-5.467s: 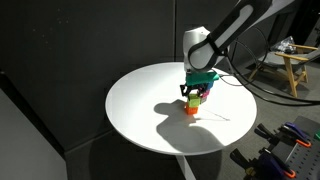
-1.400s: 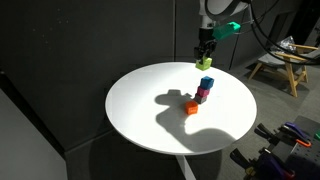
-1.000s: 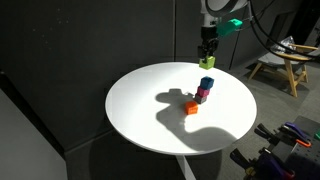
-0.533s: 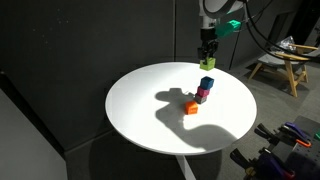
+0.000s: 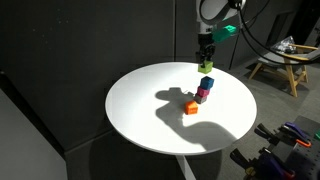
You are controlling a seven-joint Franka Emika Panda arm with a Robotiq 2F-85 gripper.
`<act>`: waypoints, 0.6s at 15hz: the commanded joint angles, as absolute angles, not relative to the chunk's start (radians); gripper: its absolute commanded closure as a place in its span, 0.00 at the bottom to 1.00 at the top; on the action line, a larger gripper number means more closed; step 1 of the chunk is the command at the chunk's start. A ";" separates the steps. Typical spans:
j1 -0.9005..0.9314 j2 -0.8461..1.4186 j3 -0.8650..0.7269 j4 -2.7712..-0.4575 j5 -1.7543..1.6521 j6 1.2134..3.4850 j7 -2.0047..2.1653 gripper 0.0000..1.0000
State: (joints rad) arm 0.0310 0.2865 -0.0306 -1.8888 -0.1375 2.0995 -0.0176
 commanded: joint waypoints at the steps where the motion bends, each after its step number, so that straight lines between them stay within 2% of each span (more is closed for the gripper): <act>1: 0.019 0.306 -0.027 -1.867 -0.158 2.120 -0.042 0.73; 9: 0.017 0.298 -0.032 -1.898 -0.159 2.178 -0.035 0.73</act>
State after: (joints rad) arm 0.0265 0.3100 -0.0339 -1.8885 -0.1375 2.1703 -0.0233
